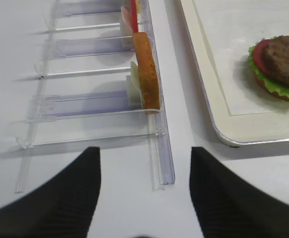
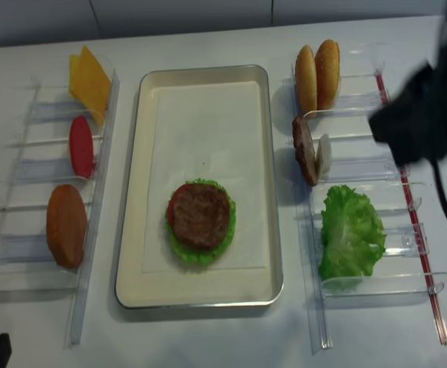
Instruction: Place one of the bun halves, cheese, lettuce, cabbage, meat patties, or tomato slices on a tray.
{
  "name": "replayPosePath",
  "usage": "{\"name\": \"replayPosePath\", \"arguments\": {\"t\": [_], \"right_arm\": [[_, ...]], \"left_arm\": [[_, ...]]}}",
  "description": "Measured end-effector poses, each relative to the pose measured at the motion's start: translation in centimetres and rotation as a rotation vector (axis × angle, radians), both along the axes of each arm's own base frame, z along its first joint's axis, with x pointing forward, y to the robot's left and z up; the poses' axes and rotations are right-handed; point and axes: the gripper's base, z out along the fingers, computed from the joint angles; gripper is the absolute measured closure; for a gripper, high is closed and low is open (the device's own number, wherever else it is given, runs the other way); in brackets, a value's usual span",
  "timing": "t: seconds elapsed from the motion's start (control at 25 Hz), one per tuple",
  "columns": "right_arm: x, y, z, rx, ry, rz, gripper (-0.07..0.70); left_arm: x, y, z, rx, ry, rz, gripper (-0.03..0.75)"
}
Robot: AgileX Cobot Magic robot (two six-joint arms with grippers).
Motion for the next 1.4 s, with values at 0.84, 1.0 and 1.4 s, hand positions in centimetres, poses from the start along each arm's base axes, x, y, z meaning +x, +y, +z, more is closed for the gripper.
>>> {"name": "replayPosePath", "arguments": {"t": [0.84, 1.0, 1.4], "right_arm": [[-11.7, -5.1, -8.3, 0.076, -0.122, -0.114, 0.360], [-12.9, -5.8, -10.2, 0.075, -0.152, -0.125, 0.360], [-15.5, -7.3, -12.5, 0.094, -0.316, -0.148, 0.360]], "left_arm": [[0.0, 0.0, 0.0, 0.000, 0.000, 0.000, 0.307], [0.0, 0.0, 0.0, 0.000, 0.000, 0.000, 0.307], [0.0, 0.0, 0.0, 0.000, 0.000, 0.000, 0.307]]}}
